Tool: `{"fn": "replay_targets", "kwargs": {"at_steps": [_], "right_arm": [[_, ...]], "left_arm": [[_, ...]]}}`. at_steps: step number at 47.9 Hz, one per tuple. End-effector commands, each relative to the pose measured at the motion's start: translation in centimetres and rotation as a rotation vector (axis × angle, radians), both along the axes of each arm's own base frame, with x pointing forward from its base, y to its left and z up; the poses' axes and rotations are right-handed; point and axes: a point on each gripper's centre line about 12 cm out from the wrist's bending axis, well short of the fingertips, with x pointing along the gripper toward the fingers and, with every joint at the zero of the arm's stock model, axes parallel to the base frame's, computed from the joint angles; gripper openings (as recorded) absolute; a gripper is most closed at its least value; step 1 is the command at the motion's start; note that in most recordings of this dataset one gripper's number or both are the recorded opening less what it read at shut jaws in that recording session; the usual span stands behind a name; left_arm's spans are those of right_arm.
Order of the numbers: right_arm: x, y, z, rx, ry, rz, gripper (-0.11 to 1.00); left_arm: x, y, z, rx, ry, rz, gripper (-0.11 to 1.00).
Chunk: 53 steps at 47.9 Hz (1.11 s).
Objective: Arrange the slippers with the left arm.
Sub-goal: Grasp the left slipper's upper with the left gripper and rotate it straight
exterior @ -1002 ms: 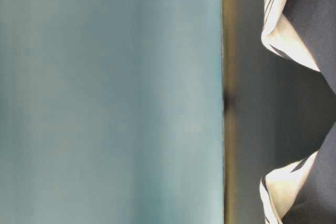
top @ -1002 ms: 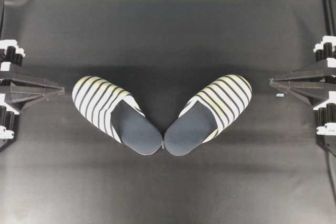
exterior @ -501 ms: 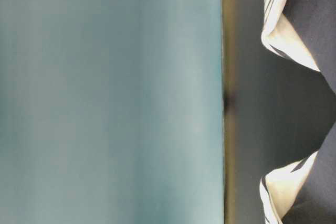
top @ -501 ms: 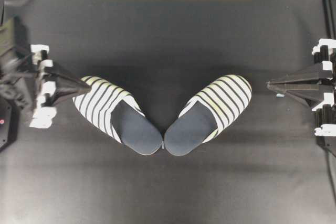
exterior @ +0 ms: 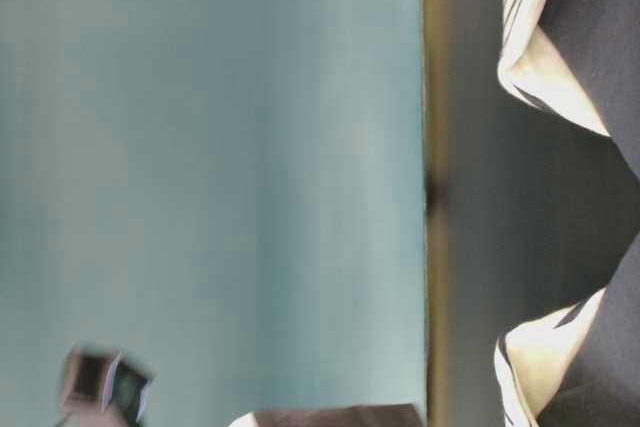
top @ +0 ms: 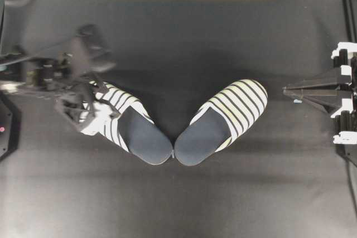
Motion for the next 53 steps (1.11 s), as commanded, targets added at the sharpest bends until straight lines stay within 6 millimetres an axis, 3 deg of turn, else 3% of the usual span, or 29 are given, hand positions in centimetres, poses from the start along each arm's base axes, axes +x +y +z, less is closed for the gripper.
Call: {"fn": "replay_targets", "kwargs": {"at_steps": [1,15,45,50,53], "right_arm": [[0.0,-0.1,0.2,0.001,-0.009,-0.006,-0.01],[-0.3,-0.1,0.2,0.001,-0.017,-0.007,-0.01],[-0.6,-0.1,-0.3,0.004,-0.008,-0.007,-0.01],[-0.6,-0.1,-0.5,0.004,-0.005,-0.007,-0.01],[-0.6,-0.1,-0.5,0.004,-0.005,-0.007,-0.01]], "left_arm": [[1.5,0.1,0.0,-0.005,0.077,-0.001,0.87],[4.9,0.1,-3.4,-0.031,0.228,0.024,0.85],[2.7,1.6,-5.7,-0.054,0.349,0.101,0.84],[2.7,1.5,-5.7,-0.050,0.350,0.088,0.80],[2.7,1.5,-5.7,-0.048,0.351,0.081,0.71]]}}
